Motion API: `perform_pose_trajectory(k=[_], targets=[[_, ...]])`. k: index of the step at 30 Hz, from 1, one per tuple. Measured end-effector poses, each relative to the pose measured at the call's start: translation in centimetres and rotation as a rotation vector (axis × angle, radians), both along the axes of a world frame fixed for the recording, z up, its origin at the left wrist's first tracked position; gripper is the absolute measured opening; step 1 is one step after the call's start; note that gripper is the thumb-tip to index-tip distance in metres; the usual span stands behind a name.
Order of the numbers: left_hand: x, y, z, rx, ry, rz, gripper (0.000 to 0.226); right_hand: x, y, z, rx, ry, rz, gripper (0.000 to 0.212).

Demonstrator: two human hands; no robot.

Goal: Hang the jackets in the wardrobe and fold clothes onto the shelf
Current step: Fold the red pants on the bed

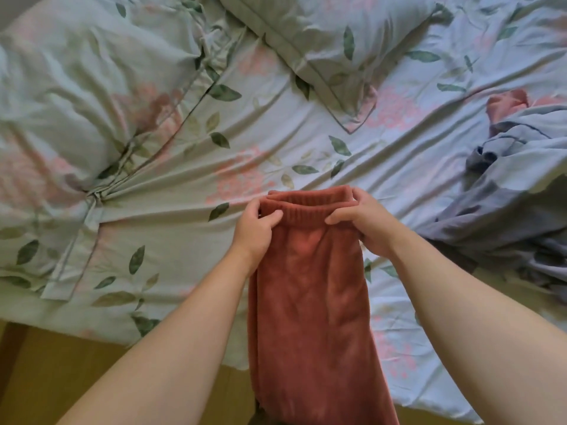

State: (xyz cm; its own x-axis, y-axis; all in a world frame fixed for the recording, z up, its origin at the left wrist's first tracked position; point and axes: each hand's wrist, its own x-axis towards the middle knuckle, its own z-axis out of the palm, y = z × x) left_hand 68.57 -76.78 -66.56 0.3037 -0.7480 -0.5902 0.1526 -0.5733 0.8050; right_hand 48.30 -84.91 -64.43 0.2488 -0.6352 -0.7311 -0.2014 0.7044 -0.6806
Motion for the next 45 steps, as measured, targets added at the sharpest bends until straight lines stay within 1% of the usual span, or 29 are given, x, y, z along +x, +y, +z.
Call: perform_pose_trajectory(k=[2, 4, 8, 12, 16, 18, 20, 21, 23, 26, 28, 30, 33, 36, 41, 43, 45], targets=[[0.0, -0.8, -0.8, 0.044, -0.071, -0.091, 0.018, -0.1, -0.5, -0.8, -0.014, 0.079, 0.012, 0.055], [0.3, -1.3, -1.5, 0.095, -0.152, -0.145, 0.016, -0.1, -0.9, -1.6, -0.008, 0.116, 0.043, 0.054], [0.9, -1.3, -2.0, 0.171, -0.175, -0.132, 0.031, -0.2, -1.0, -2.9, -0.016, 0.13, 0.153, 0.054], [1.4, -1.1, -1.9, 0.221, -0.157, -0.113, 0.04, -0.2, -0.8, -3.5, -0.042, 0.072, 0.179, 0.053], [1.7, -1.4, -2.6, 0.223, -0.202, -0.174, 0.066, 0.0, -0.9, -4.2, -0.023, 0.063, 0.147, 0.055], [1.7, -1.6, -2.9, 0.213, -0.215, -0.207, 0.074, 0.3, -1.6, -4.2, 0.022, 0.052, 0.096, 0.057], [1.5, -1.7, -3.0, 0.181, -0.229, -0.231, 0.078, 0.8, -2.8, -3.8, 0.087, 0.052, 0.004, 0.053], [1.4, -1.6, -2.9, 0.166, -0.223, -0.236, 0.078, 1.2, -3.4, -3.7, 0.086, 0.086, -0.012, 0.053], [1.2, -1.5, -2.7, 0.145, -0.215, -0.231, 0.077, 2.3, -4.7, -3.9, 0.018, 0.241, 0.044, 0.055], [1.0, -1.4, -2.9, 0.128, -0.186, -0.208, 0.078, 4.1, -5.5, -4.2, -0.081, 0.439, 0.138, 0.036], [1.1, -1.3, -2.9, 0.138, -0.177, -0.195, 0.08, 4.8, -5.9, -4.3, -0.116, 0.494, 0.21, 0.027], [1.2, -1.4, -3.0, 0.149, -0.169, -0.192, 0.078, 5.0, -6.2, -4.2, -0.121, 0.495, 0.273, 0.023], [1.3, -1.4, -3.1, 0.162, -0.162, -0.184, 0.072, 5.0, -6.7, -4.4, -0.126, 0.515, 0.358, 0.023], [1.4, -1.7, -2.9, 0.177, -0.123, -0.172, 0.07, 4.9, -6.7, -4.0, -0.155, 0.5, 0.359, 0.013], [1.9, -2.1, -3.0, 0.186, -0.06, -0.176, 0.068, 4.6, -8.0, -2.5, -0.273, 0.513, 0.428, 0.015], [2.2, -2.2, -3.0, 0.183, -0.042, -0.188, 0.071, 4.6, -8.4, -2.2, -0.287, 0.524, 0.488, 0.016], [2.6, -2.2, -3.0, 0.176, -0.019, -0.231, 0.086, 4.5, -8.3, -2.0, -0.284, 0.513, 0.501, 0.016]])
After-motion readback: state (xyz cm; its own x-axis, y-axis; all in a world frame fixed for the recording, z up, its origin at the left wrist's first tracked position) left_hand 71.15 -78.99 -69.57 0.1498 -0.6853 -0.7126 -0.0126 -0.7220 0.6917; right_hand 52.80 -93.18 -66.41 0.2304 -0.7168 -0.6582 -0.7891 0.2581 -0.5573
